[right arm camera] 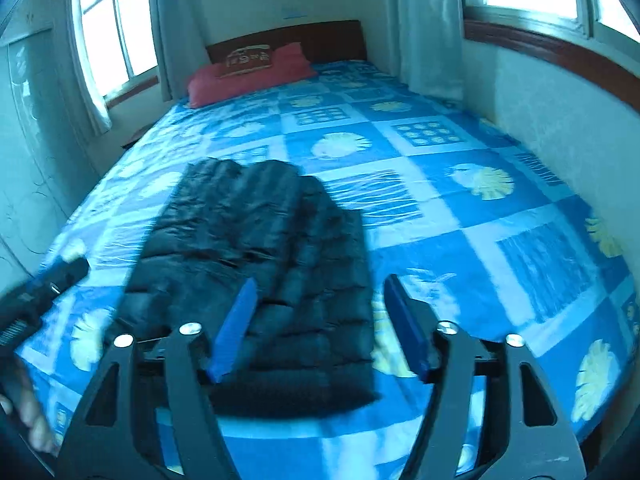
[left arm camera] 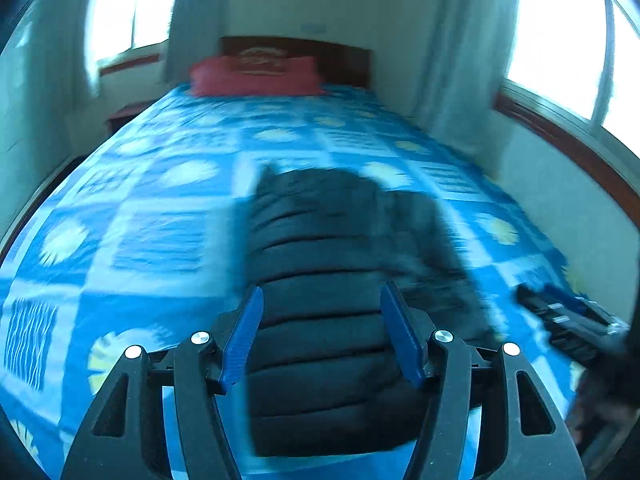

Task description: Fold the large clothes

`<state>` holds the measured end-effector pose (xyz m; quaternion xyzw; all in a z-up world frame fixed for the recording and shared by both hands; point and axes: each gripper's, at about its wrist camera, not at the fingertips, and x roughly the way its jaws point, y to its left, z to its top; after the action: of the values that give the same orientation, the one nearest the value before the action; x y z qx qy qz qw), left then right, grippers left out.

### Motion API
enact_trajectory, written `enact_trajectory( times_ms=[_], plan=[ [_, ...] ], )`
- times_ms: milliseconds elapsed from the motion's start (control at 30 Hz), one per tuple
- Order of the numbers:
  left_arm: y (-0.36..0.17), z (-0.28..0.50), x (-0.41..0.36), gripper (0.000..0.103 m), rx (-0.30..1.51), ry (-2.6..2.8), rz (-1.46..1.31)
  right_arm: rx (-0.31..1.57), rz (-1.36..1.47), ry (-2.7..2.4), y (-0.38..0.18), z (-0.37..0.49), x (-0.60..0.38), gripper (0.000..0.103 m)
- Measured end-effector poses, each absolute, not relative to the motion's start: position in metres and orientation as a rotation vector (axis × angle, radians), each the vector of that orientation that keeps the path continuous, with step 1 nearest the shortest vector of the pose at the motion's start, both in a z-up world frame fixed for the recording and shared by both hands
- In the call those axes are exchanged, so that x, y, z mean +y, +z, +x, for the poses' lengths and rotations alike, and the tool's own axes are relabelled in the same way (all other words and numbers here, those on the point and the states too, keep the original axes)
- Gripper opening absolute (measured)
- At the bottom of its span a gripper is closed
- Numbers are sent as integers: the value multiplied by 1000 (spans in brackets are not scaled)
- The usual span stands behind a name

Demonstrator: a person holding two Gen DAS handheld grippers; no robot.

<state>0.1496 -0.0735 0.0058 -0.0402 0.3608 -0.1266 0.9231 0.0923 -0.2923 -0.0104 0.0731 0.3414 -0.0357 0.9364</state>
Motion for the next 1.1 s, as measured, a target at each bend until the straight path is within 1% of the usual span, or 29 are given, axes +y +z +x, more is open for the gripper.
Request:
enact_trajectory(
  times_ms=[133,200,267,300,400,433,500,533,567,633,767,867,1000,1100],
  plan=[
    [-20,160,-32,60,793,-189,-162,738,135,-33,-19,109,-261,84],
    [-28,161,-24,60,805,-179,-177,757,109,-61,-27,115,-251,84],
    [-34,161,-18,60,817,-181,-184,788,109,-94,-35,120,-251,88],
    [-37,161,-16,60,823,-186,-191,812,120,-108,-39,123,-254,88],
    [-47,162,-15,60,843,-206,-206,885,219,-92,-52,128,-265,88],
    [-51,163,-17,60,852,-212,-210,888,258,-70,-56,128,-268,86],
    [-59,165,-18,60,877,-230,-223,895,275,-31,-58,129,-269,61],
    [-62,165,-18,60,884,-239,-230,899,260,-28,-57,129,-268,43],
    [-64,165,-19,60,889,-251,-242,894,231,-28,-56,129,-266,33],
    [-63,163,-22,60,884,-272,-253,868,173,-51,-51,130,-271,25],
    [-60,164,-35,60,868,-322,-240,862,192,-95,-57,136,-297,22],
    [-64,172,-56,60,864,-358,-208,858,202,-126,-71,145,-323,22],
    [-84,190,-85,62,913,-405,-166,886,239,-121,-111,159,-358,23],
    [-99,199,-98,62,936,-389,-152,883,265,-99,-123,163,-368,25]
  ],
)
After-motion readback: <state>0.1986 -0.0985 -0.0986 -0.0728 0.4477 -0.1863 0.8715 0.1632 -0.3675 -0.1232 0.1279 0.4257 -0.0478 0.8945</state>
